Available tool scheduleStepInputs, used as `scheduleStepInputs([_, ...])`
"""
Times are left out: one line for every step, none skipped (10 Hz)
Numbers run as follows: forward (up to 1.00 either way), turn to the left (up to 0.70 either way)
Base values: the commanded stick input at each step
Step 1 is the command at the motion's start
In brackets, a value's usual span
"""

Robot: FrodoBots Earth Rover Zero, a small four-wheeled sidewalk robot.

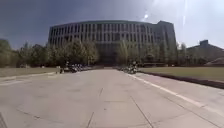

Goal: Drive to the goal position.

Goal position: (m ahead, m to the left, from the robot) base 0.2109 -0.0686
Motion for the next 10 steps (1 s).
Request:
scheduleStepInputs([0.70, 0.01])
scheduleStepInputs([0.70, 0.01])
scheduleStepInputs([0.70, 0.01])
scheduleStepInputs([0.70, 0.01])
scheduleStepInputs([0.70, 0.01])
scheduleStepInputs([0.70, 0.01])
scheduleStepInputs([0.70, 0.01])
scheduleStepInputs([0.70, 0.01])
scheduleStepInputs([0.70, 0.01])
scheduleStepInputs([0.70, 0.01])
